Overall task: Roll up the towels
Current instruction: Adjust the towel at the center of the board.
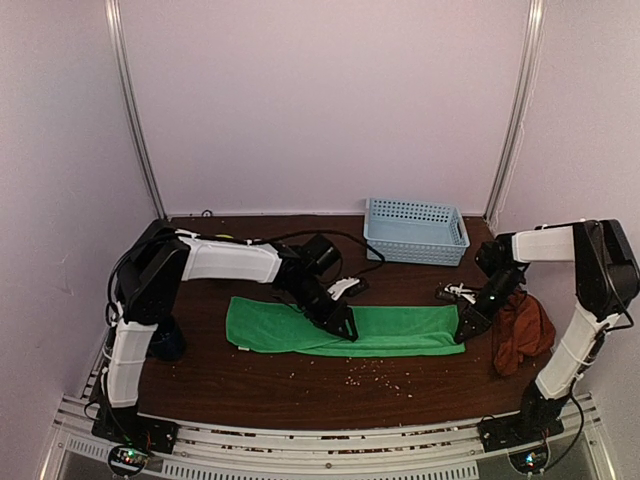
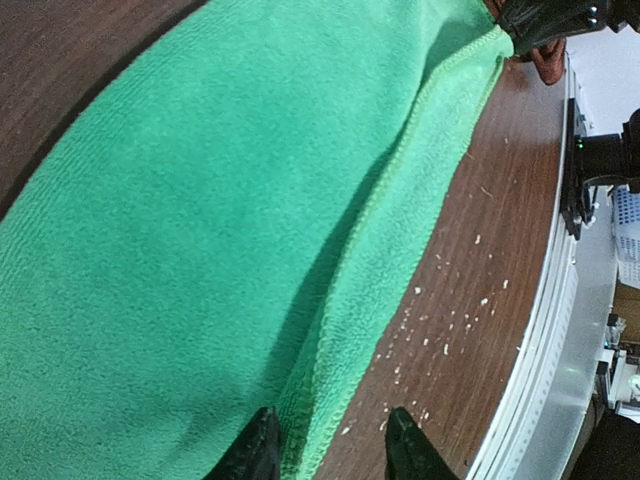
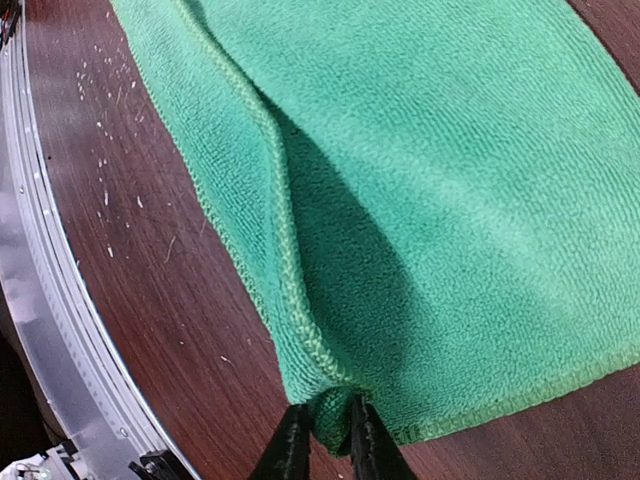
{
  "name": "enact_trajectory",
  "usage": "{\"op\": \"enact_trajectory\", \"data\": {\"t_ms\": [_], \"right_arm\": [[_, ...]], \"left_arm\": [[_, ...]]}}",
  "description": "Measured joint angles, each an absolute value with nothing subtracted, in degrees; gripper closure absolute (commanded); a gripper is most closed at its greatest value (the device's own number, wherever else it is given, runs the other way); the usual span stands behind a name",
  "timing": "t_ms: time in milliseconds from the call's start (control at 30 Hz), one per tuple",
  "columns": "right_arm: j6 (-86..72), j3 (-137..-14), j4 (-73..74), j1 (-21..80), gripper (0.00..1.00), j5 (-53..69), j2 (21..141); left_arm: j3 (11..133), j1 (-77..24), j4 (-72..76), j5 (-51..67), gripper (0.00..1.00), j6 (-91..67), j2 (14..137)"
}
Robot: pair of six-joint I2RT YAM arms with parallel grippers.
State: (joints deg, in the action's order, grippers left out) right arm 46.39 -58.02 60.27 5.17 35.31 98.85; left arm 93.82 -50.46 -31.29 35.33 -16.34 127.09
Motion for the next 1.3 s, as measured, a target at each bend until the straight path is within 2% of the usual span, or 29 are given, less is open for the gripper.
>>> {"op": "enact_trajectory", "data": {"t_ms": [100, 300, 400, 567, 733, 867, 1100, 1300], "right_arm": [[46.76, -56.69, 59.51, 5.98, 0.93, 34.76, 96.92], [50.59, -51.72, 57.56, 6.46, 0.94, 32.84, 88.09], [54.28, -47.24, 56.14, 7.51, 0.77, 30.81, 80.64], [59.72, -37.91, 53.17, 13.50, 0.71, 25.26, 67.26], [58.81, -37.54, 51.79, 14.72, 0.70, 22.81, 60.49], [53.10, -42.37, 49.32, 14.72, 0.70, 23.40, 64.03], [42.59, -50.96, 42.87, 14.33, 0.73, 23.20, 83.18], [36.95, -53.91, 39.11, 13.10, 0.74, 20.32, 92.25]], "left_arm": [[93.86, -51.31, -31.24, 36.38, 0.70, -15.84, 127.09], [91.64, -52.75, -29.15, 38.15, 0.74, -14.13, 126.45], [86.39, -53.19, -27.83, 39.68, 0.74, -13.08, 124.25], [80.01, -53.47, -27.57, 41.10, 0.67, -11.09, 121.45], [77.32, -53.47, -28.27, 38.74, 0.65, -9.87, 116.97], [77.36, -52.62, -28.25, 33.91, 0.60, -10.02, 112.27], [79.26, -45.08, -33.45, 18.35, 0.59, -14.48, 110.10], [75.53, -38.17, -38.11, 9.80, 0.55, -17.78, 108.57]]}}
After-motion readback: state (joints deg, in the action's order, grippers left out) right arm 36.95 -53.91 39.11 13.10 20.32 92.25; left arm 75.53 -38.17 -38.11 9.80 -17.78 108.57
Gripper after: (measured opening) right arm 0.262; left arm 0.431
